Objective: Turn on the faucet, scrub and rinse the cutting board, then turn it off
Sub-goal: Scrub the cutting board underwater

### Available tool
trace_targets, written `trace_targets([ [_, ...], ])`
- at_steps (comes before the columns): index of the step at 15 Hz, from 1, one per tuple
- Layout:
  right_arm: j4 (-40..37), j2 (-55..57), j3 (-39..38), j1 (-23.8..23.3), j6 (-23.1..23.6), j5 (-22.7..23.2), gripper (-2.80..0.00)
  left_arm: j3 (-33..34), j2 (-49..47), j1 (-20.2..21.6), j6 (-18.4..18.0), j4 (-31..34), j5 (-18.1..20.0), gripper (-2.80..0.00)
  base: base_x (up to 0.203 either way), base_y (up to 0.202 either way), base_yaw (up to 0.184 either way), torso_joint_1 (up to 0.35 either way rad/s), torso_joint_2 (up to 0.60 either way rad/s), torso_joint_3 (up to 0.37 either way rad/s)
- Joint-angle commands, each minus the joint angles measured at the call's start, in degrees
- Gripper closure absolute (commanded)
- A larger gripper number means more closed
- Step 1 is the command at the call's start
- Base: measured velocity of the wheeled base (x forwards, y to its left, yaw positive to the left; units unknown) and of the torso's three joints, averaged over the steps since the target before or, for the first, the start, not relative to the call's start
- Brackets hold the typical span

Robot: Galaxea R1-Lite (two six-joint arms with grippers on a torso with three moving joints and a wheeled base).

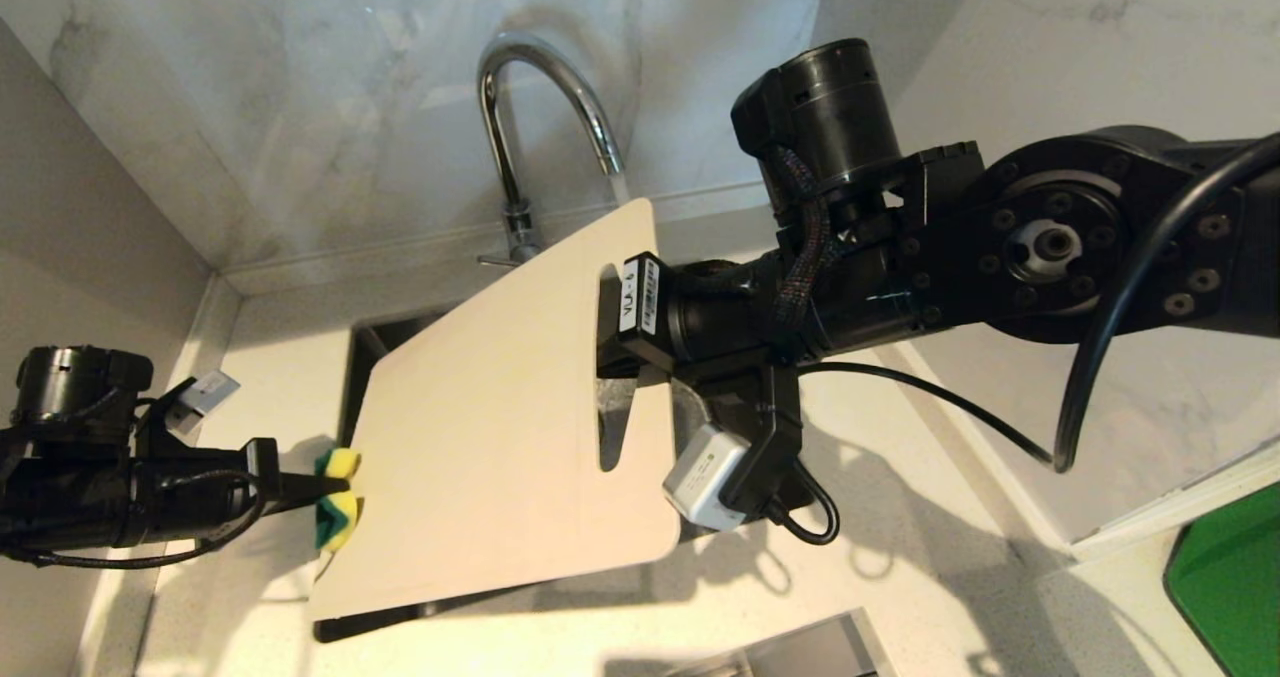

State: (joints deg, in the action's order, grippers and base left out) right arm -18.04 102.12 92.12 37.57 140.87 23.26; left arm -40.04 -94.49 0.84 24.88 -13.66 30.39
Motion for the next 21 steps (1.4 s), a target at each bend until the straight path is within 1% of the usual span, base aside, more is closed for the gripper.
trace_targets([
  [1, -0.24, -0.52, -0.27, -0.29, 0.81, 0.12, 0.0, 0.07, 0.29, 3.38, -1.6, -0.14, 0.47, 0.0, 0.0, 0.0, 0.0, 0.0, 0.0, 0.0],
  [3, -0.24, -0.52, -0.19, -0.31, 0.81, 0.73, 0.0, -1.44, 1.23, 3.48, -1.83, 0.13, 0.77, 0.0, 0.0, 0.0, 0.0, 0.0, 0.0, 0.0],
  [4, -0.24, -0.82, -0.48, -0.31, 0.81, 0.82, 0.0, -3.39, 2.54, 2.61, -1.38, 1.12, 1.07, 0.0, 0.0, 0.0, 0.0, 0.0, 0.0, 0.0],
  [6, -0.24, -1.13, -1.15, -0.31, 0.81, 0.91, 0.0, -9.48, 5.0, -2.01, -0.26, 6.04, 0.57, 0.0, 0.0, 0.0, 0.0, 0.0, 0.0, 0.0],
  [7, -0.2, -1.05, -1.06, -0.31, 0.81, 0.83, 0.0, -13.86, 5.79, -4.18, 0.56, 8.99, -0.07, 0.0, 0.0, 0.0, 0.0, 0.0, 0.0, 0.0],
  [9, 1.54, -0.87, -1.55, -0.22, 0.44, 0.82, 0.0, -25.06, 6.3, -9.57, 3.54, 16.26, -1.6, 0.0, 0.0, 0.0, 0.0, 0.0, 0.0, 0.0],
  [11, 2.67, -0.96, -2.55, -0.22, -0.34, 0.82, 0.0, -36.5, 5.09, -15.86, 7.53, 23.36, -2.8, 0.0, 0.0, 0.0, 0.0, 0.0, 0.0, 0.0],
  [12, 2.75, -0.96, -2.65, -0.22, -0.34, 0.82, 0.0, -41.39, 3.87, -18.77, 9.53, 26.01, -3.39, 0.0, 0.0, 0.0, 0.0, 0.0, 0.0, 0.0],
  [14, 2.75, -1.13, -2.64, -0.22, -0.43, 0.91, 0.0, -48.7, -1.0, -23.81, 12.07, 29.47, -5.28, 0.0, 0.0, 0.0, 0.0, 0.0, 0.0, 0.0],
  [16, 2.75, -1.13, -2.68, -0.22, -0.43, 1.17, 0.0, -51.57, -4.41, -26.88, 12.98, 30.57, -6.84, 0.0, 0.0, 0.0, 0.0, 0.0, 0.0, 0.0],
  [17, 2.75, -1.13, -2.78, -0.22, -0.43, 1.26, 0.0, -51.86, -5.47, -27.86, 13.15, 30.69, -7.07, 0.0, 0.0, 0.0, 0.0, 0.0, 0.0, 0.0],
  [19, 2.75, -1.13, -2.91, -0.22, -0.43, 1.35, 0.0, -51.83, -6.92, -28.17, 13.18, 30.6, -7.1, 0.0, 0.0, 0.0, 0.0, 0.0, 0.0, 0.0],
  [21, 2.75, -1.14, -2.91, -0.22, -0.34, 1.37, 0.0, -51.35, -7.2, -27.23, 13.01, 30.6, -7.19, 0.0, 0.0, 0.0, 0.0, 0.0, 0.0, 0.0],
])
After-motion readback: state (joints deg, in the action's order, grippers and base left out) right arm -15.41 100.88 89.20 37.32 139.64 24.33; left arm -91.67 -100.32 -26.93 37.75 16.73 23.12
